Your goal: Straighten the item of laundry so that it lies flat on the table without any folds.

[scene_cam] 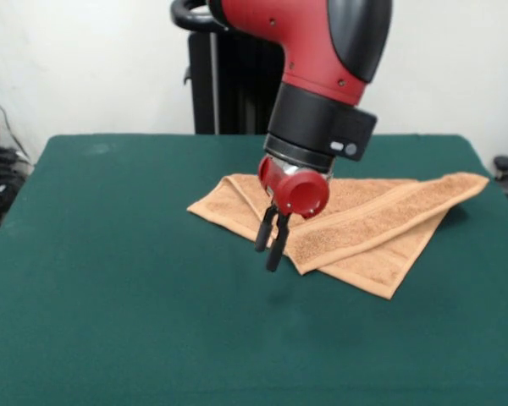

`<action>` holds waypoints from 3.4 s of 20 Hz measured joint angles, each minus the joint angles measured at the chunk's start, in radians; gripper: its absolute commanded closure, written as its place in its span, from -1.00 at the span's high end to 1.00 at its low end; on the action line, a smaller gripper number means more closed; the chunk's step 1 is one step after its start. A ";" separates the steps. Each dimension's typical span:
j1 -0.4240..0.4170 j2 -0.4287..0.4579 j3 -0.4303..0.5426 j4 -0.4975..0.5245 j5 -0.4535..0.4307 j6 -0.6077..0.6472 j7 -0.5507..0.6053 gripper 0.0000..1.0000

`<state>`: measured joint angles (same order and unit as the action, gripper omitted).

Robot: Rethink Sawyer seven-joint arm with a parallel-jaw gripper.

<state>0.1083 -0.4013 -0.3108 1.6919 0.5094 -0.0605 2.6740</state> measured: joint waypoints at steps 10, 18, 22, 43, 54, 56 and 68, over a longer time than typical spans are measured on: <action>-0.030 0.018 0.052 -0.006 0.000 0.000 0.000 1.00; -0.047 0.023 0.108 -0.006 0.000 0.000 0.000 1.00; -0.046 0.023 0.118 -0.006 0.000 0.002 0.000 1.00; 0.038 0.062 0.008 -0.006 -0.001 0.242 0.000 1.00; 0.027 0.090 0.004 -0.012 -0.001 0.242 0.000 1.00; 0.023 0.090 0.007 -0.012 -0.001 0.242 0.000 1.00; 0.015 0.087 0.011 -0.012 -0.001 0.242 0.000 1.00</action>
<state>0.1233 -0.3146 -0.2996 1.6803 0.5083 0.1815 2.6740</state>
